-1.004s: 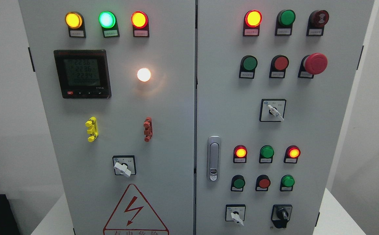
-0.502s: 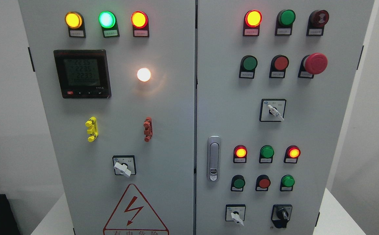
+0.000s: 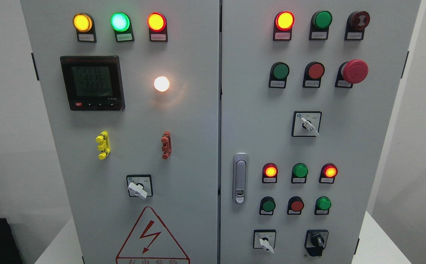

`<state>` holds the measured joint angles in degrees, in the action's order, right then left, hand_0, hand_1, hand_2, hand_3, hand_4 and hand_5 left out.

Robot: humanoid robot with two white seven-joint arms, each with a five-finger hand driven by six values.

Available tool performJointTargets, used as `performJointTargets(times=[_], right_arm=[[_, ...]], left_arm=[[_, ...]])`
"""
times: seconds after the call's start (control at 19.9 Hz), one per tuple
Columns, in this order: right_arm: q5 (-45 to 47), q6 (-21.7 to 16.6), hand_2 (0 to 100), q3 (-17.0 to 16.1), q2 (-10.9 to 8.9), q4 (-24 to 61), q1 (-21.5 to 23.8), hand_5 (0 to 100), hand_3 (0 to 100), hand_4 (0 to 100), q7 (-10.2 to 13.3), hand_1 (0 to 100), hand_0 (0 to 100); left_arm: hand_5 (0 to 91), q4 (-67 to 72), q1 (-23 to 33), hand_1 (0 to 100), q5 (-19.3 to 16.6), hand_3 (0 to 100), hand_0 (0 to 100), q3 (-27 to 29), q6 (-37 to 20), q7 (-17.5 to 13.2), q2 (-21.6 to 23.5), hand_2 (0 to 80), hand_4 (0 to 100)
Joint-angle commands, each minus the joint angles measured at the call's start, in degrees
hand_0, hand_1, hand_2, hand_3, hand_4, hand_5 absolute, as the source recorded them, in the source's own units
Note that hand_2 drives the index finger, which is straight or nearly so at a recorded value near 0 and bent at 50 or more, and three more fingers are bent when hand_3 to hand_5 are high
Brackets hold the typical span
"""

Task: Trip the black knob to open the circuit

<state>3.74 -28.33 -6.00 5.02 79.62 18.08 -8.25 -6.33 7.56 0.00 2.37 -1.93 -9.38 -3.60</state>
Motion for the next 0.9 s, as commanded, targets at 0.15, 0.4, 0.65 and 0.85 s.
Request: performJointTargets(times=[0.15,0.4,0.65,0.85], right_arm=[[1.00,4.68,0,-0.32,-0.10,11.86,-3.67,87,94,87,-0.02,0,0],[1.80,7.67,0,-0.93,-0.80,16.08,-4.46,87,95,88,-0.02,0,0],[1.88,10.66,0,-1.20,-1.06,19.34,-5.95,89,97,89,0.07,0,0],[1.88,12.33,0,-1.12,-1.07,19.61,-7.97,89,97,89,0.07,0,0]], left_arm=[[0.0,0.00,0.00,39,-1.32,0,12,0.00,-0.27,-0.02,0.00,0.0,0],[0.0,0.00,0.00,39,-1.32,0,12,0.00,-0.27,-0.02,0.00,0.0,0],[0.0,0.00,0.00,39,-1.32,0,12,0.00,-0.36,-0.02,0.00,0.0,0],[0.0,0.00,0.00,39,-1.32,0,12,0.00,-0.27,-0.02,0.00,0.0,0]])
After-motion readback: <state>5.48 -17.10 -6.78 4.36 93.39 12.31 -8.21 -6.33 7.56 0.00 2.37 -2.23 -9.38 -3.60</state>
